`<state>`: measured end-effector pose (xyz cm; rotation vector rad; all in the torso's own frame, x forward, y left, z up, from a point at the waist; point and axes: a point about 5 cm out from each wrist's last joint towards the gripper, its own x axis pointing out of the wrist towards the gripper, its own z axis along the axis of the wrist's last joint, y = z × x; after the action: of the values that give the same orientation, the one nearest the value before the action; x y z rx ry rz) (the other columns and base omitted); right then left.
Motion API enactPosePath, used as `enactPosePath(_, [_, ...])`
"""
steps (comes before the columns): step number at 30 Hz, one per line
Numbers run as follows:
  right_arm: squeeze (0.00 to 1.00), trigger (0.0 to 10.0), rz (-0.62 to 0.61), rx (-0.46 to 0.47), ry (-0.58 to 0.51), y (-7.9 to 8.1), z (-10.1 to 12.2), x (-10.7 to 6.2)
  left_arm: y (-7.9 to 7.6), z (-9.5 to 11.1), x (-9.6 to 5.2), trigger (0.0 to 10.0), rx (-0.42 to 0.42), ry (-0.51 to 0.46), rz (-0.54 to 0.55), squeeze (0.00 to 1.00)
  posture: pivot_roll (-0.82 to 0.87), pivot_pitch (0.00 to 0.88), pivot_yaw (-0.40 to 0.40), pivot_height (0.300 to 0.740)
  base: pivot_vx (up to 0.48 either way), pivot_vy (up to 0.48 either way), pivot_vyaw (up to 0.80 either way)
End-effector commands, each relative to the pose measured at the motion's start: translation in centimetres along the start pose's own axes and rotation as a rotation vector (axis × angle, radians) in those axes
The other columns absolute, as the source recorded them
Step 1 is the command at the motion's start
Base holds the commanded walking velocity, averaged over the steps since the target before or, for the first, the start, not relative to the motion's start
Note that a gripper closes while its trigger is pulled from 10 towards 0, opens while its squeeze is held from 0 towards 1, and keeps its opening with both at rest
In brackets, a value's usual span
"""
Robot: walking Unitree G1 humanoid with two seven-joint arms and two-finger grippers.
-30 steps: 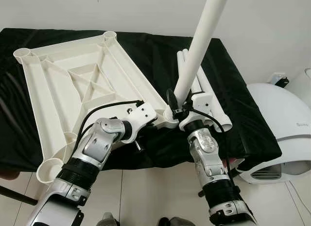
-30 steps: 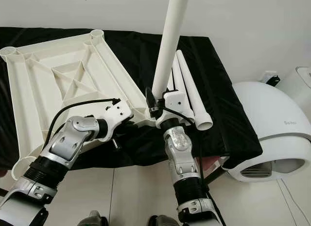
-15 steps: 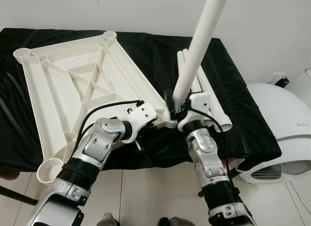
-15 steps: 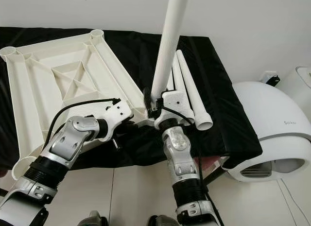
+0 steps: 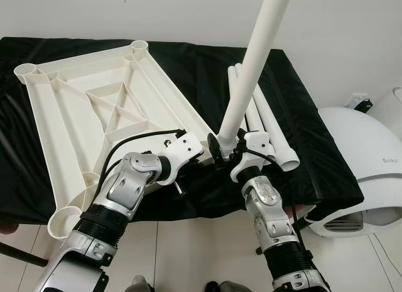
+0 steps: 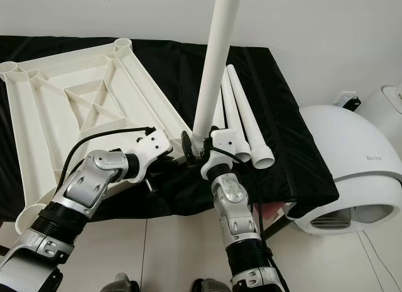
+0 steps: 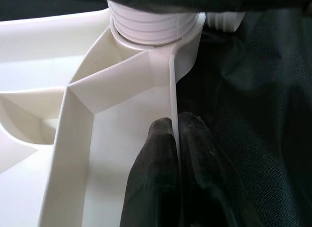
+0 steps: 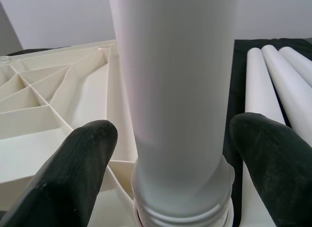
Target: Building children table
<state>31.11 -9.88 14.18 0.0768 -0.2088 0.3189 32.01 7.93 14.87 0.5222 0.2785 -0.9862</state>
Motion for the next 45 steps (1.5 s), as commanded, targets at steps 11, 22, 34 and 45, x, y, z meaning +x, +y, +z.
enactPosePath(11, [0.00,10.0,0.139,-0.045,0.011,-3.0,1.2,0.8,0.4,0.3,-0.1,10.0,0.032,-0.006,0.071,0.00,-0.01,0.069,-0.049,0.740,0.000,0.000,0.00])
enactPosePath(22, [0.00,10.0,0.233,-0.077,0.053,-4.8,1.5,1.7,0.0,-0.1,-0.3,0.0,0.026,-0.006,0.043,0.00,0.00,0.073,-0.049,0.740,0.000,0.000,0.00])
enactPosePath(34, [0.00,10.0,0.461,-0.016,0.127,-6.0,1.3,2.5,-0.2,-0.7,-0.5,10.0,0.049,0.037,0.032,0.00,0.01,0.055,-0.050,0.740,0.000,0.000,0.00])
enactPosePath(45, [0.00,8.6,0.663,0.005,0.180,-5.4,0.7,2.4,-0.1,-0.4,-0.5,10.0,0.055,0.031,0.040,0.00,0.02,0.037,-0.051,0.740,0.000,0.000,0.00])
